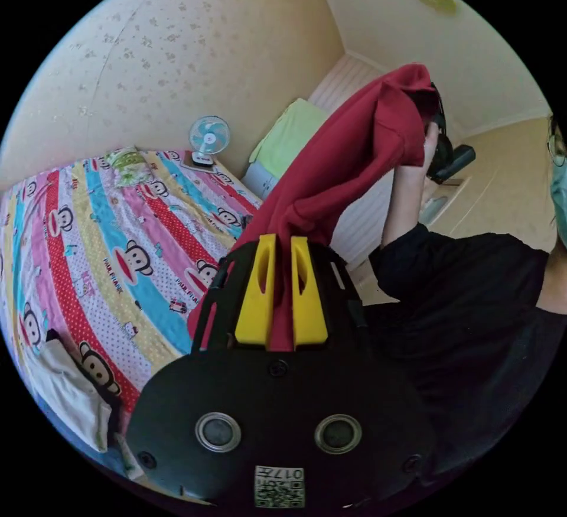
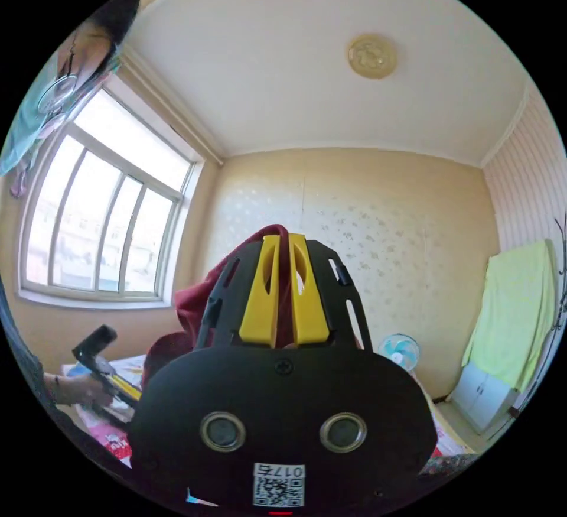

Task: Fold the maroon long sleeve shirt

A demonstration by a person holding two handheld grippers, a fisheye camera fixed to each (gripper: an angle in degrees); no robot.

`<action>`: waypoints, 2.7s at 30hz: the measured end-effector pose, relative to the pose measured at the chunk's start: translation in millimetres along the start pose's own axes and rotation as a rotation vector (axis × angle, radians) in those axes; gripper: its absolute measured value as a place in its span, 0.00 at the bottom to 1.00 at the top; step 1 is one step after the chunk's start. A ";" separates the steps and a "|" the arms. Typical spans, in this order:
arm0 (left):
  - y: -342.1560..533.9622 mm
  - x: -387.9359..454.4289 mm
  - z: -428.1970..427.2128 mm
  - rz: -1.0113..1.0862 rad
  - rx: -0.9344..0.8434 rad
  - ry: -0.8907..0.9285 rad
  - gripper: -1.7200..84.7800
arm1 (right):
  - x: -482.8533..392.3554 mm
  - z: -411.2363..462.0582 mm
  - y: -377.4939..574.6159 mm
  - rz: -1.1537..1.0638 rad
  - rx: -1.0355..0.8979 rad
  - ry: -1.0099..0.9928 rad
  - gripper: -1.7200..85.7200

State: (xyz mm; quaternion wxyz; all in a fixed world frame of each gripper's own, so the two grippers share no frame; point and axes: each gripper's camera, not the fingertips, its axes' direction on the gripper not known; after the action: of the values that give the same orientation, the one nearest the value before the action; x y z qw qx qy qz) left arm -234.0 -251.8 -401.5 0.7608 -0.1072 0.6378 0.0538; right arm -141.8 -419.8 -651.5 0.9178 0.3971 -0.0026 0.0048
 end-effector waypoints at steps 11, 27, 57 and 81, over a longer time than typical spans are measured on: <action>54.0 -17.1 -102.9 -0.221 -0.171 0.018 0.01 | 83.9 -10.3 63.8 0.484 -0.221 -0.643 0.04; -198.6 -297.2 -152.7 -0.432 -0.071 -0.291 0.04 | 195.5 485.0 214.7 0.317 -1.109 -0.051 0.07; -205.7 -500.9 -61.0 -0.624 -0.510 -0.652 0.07 | 392.8 459.7 365.5 0.350 -1.708 -0.106 0.09; -82.1 -332.5 134.8 -0.932 -0.482 -0.195 0.18 | 603.1 465.5 241.5 0.738 -1.390 -0.386 0.07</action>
State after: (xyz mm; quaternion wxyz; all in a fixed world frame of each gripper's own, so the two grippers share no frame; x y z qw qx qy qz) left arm -146.8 -282.1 -45.1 0.7137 -0.5455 0.4183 -0.1349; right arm 458.2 -589.8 -151.6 0.8774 -0.2967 -0.2942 0.2357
